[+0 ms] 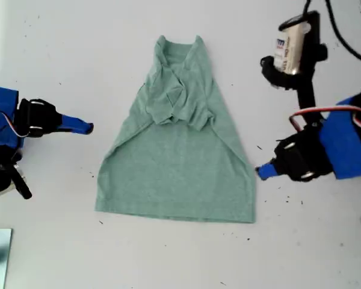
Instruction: Fold t shirt
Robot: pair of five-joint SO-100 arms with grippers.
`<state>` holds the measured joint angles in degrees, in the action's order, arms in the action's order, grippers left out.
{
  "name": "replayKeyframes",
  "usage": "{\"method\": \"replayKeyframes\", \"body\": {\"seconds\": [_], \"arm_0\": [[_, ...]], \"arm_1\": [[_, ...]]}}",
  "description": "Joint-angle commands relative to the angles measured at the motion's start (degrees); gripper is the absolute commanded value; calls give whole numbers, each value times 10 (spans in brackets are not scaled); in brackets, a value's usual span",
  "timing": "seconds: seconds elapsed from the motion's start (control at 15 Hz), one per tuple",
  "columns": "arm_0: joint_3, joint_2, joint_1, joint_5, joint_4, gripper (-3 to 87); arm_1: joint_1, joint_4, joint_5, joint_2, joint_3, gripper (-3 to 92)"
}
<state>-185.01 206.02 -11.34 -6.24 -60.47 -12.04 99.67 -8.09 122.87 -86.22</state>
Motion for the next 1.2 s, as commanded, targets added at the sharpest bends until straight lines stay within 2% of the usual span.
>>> {"method": "replayKeyframes", "body": {"seconds": [0.0, 0.27, 0.4, 0.73, 0.93, 1.0, 1.07, 1.13], "arm_0": [[-7, 4, -13, -10, 12, -2], [-7, 4, -13, -15, 13, -2], [-7, 4, -12, -15, 13, -2], [-8, 4, -10, -18, 14, -2], [-8, 4, -14, -28, 15, -2], [-8, 4, -14, -30, 15, -2], [-8, 4, -15, -34, 15, -2], [-9, 4, -17, -37, 15, -2]], "arm_1": [[-25, 5, 40, -2, 20, 235], [-44, -10, 70, -82, -16, 330], [-48, -51, 82, -120, -61, 339], [-54, -219, 109, -162, -232, 331], [-57, -359, 105, -263, -287, 323], [-62, -373, 107, -311, -285, 301], [-67, -388, 109, -346, -278, 225], [-72, -400, 118, -365, -278, 69]]}}
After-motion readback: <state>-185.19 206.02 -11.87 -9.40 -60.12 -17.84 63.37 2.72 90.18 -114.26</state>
